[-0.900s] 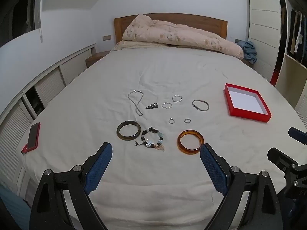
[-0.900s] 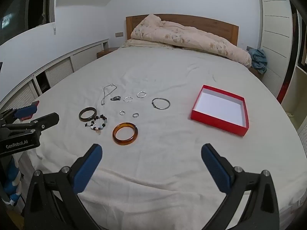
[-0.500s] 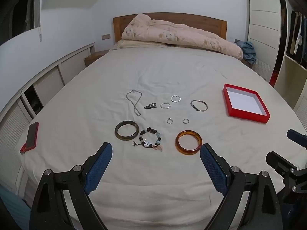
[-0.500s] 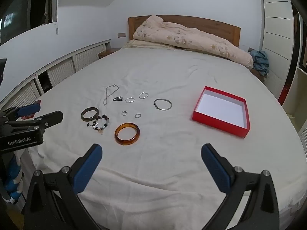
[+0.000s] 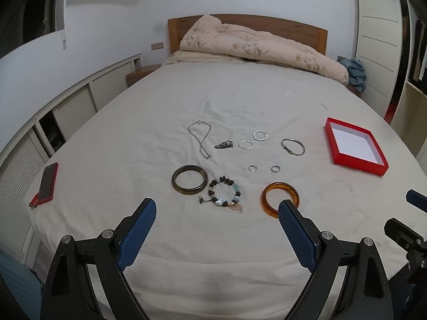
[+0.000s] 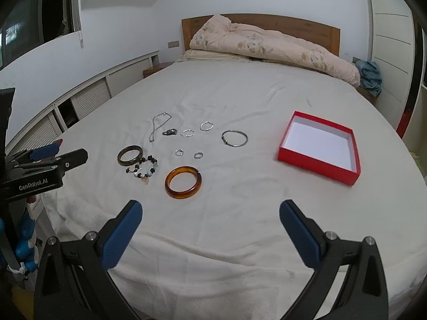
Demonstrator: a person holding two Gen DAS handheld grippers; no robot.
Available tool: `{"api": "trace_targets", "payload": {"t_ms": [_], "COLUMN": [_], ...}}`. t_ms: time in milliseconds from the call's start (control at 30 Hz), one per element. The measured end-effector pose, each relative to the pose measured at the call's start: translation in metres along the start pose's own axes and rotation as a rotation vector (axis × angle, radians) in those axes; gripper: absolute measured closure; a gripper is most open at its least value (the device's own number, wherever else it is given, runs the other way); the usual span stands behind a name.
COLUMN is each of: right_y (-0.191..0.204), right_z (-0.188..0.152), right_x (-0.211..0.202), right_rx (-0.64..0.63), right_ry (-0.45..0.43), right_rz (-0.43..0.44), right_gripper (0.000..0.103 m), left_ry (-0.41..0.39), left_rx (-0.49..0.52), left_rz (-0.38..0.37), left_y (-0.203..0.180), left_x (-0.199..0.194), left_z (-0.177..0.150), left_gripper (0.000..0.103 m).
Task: Organize jewelry
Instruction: 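Move both tools toward the beaded bracelet and amber bangle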
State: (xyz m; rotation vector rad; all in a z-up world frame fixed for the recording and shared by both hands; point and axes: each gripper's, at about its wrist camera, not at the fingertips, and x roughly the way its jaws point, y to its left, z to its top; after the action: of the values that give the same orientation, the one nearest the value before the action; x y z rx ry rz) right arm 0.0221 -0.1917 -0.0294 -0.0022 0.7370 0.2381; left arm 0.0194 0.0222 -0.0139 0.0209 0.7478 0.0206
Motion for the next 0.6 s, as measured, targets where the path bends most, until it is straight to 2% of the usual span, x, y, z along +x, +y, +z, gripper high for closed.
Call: {"api": "trace_targets", "payload": {"t_ms": [233, 367, 467, 600], "right_y": [-0.002, -0.002, -0.003, -0.004], "right_z": [-0.001, 0.0, 0.002, 0.005], "right_x": [0.018, 0.032, 0.047, 0.066], "right_rx": [0.003, 0.004, 0.011, 0.008], "right_ry": [0.025, 0.049, 0.075, 0.102], "right_rz": [0.026, 0.043, 0.059, 0.081], "right_gripper": [0.003, 0.021, 0.025, 0.034], "left_ry": [0.04, 0.059, 0.07, 0.101], "left_rx": [-0.002, -0.02, -0.031, -0.041], "left_rz": [0.012, 0.016, 0.02, 0.017], "left_y": [0.012, 0.02, 0.025, 0.028], "left_x": [0.017, 0.027, 0.035, 0.052], "left_z": [-0.006, -0.006, -0.005, -0.003], "left_gripper": [0.011, 0.011, 0.014, 0.022]}}
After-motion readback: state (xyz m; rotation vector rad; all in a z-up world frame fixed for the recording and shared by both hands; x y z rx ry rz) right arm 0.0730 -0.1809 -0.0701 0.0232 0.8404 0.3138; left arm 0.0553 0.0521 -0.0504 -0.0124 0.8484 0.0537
